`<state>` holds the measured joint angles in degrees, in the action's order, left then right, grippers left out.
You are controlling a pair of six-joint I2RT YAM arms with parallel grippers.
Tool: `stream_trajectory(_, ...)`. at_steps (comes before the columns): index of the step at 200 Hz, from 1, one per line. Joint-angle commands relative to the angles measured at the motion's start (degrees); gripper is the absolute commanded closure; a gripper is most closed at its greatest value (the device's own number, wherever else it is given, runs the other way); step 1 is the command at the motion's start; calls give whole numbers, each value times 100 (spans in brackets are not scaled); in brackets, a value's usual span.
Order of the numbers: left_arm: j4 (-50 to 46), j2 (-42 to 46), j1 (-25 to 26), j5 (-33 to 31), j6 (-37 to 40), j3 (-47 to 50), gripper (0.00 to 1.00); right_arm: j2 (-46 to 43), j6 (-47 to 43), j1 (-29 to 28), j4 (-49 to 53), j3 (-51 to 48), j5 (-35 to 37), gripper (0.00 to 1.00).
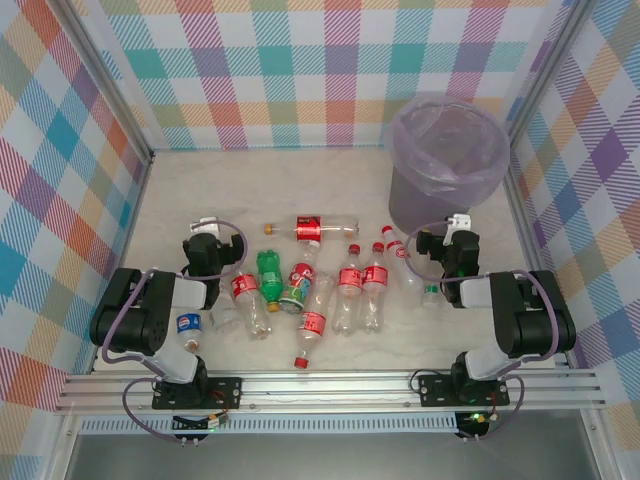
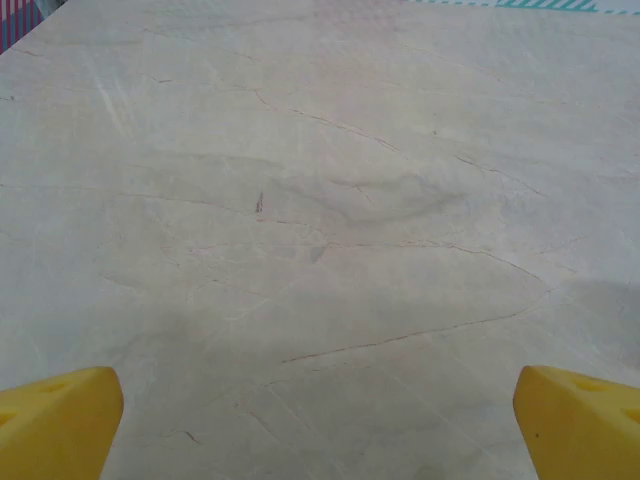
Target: Put the plastic bottles in the bin
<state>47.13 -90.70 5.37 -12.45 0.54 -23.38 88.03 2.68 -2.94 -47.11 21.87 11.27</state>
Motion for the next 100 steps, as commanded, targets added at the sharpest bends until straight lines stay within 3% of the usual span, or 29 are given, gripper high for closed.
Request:
stream_trajectory(1, 270, 25, -18, 85, 50, 13, 0, -31, 30, 33, -174, 72, -2, 1)
stream_trajectory(100, 248, 26, -16, 92, 41, 0, 0, -32, 43, 34, -149, 81, -10, 1)
